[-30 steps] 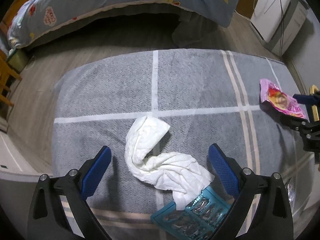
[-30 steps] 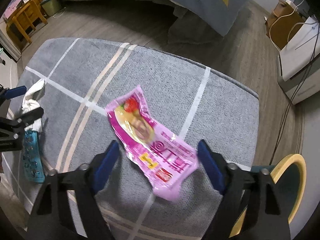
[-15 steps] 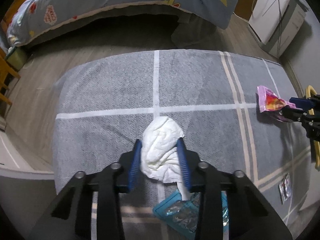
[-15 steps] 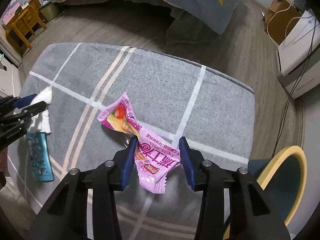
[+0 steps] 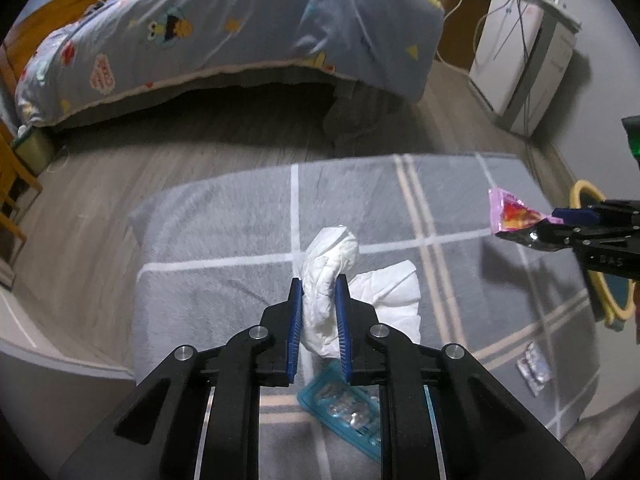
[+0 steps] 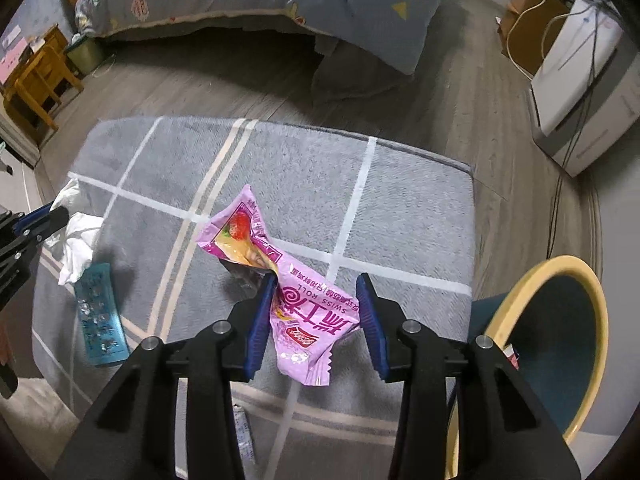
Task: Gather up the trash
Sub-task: 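Carry the tissue and pink wrapper over the bin with both tools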
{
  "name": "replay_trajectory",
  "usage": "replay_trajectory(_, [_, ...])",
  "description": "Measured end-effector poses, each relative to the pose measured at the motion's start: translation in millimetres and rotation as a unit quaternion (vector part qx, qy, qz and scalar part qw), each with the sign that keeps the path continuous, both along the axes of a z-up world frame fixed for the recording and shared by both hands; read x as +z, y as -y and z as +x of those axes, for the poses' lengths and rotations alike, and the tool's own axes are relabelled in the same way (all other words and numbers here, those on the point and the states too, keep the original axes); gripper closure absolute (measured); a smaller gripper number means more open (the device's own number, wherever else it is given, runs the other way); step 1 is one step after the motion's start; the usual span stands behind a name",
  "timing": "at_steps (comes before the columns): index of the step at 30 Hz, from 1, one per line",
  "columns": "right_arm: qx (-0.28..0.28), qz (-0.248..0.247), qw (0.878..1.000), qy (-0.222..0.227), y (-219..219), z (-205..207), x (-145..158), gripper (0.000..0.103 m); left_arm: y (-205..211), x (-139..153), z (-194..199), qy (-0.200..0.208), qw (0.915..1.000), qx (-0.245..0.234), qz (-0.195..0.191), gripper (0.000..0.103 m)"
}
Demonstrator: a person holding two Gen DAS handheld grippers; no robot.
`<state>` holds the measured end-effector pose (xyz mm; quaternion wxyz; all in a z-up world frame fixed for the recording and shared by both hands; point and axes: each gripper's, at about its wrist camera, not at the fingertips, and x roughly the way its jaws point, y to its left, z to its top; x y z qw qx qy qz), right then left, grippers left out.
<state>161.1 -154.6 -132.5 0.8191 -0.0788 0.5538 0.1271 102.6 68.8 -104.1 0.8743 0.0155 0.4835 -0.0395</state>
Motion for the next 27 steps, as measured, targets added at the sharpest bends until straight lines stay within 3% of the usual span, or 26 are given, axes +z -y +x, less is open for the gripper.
replay_trajectory(9, [-0.027, 0.039, 0.998, 0.032, 15.2, -23.1, 59.9, 0.063, 19.8, 43.3, -22.6, 0.043, 0.9988, -0.024, -0.002, 0.086])
replay_trajectory(17, [-0.028, 0.037, 0.994, 0.095, 45.1, -61.1, 119.9, 0.063, 35.8, 89.0, -35.0, 0.08, 0.996, -0.037, -0.012, 0.086])
replay_trajectory(27, [-0.08, 0.039, 0.991, 0.098, 130.3, -105.3, 118.2, 0.063, 70.9, 112.4, -46.4, 0.094, 0.9937, -0.057, -0.025, 0.086])
